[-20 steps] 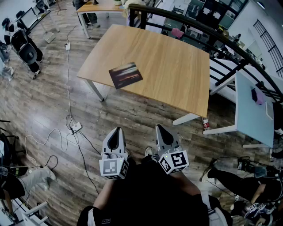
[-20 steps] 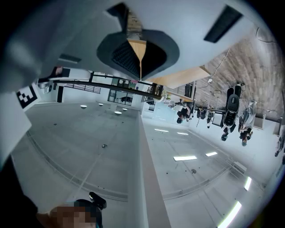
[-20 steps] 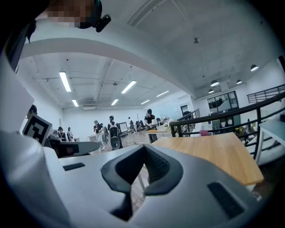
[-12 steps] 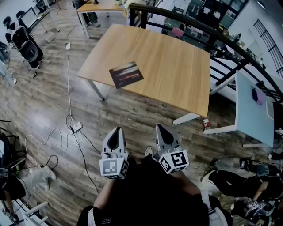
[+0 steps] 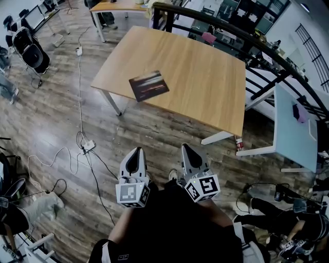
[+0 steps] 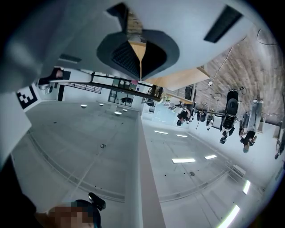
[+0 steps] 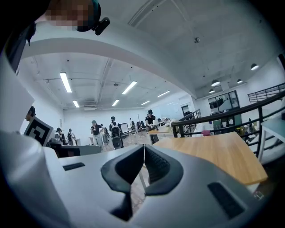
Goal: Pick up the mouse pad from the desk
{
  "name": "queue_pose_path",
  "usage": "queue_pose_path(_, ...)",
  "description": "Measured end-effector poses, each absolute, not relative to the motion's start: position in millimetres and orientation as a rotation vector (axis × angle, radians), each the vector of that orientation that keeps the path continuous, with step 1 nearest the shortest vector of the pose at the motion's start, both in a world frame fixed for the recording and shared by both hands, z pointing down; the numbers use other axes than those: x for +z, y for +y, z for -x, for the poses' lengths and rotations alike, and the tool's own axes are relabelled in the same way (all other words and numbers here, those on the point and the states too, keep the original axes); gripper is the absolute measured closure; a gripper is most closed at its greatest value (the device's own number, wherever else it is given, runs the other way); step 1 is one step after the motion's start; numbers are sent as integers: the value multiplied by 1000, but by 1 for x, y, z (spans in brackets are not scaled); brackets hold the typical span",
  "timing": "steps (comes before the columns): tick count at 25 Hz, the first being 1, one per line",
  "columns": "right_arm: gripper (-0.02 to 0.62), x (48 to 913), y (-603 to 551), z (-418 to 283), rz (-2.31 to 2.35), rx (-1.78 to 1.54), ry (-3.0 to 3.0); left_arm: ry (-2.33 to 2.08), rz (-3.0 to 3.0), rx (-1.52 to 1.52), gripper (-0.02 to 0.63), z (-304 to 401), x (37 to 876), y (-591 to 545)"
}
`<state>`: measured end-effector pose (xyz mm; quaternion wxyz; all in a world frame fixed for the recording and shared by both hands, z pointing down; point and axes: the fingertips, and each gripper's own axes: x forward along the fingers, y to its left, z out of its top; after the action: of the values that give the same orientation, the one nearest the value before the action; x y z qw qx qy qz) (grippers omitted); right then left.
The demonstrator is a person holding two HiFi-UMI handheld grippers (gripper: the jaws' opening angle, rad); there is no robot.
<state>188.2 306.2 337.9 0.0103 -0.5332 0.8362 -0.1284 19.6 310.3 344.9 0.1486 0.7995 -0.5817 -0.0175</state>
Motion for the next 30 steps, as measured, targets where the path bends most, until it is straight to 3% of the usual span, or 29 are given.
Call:
queue_pose_path(20,565,354,291,-124,1767,-340,2603,-1539,-2293,20,580,44,389,292)
queue_pose_path(30,565,368,219,-118,1737,-365,2618,-1545,-2245,72,580,52,408,239)
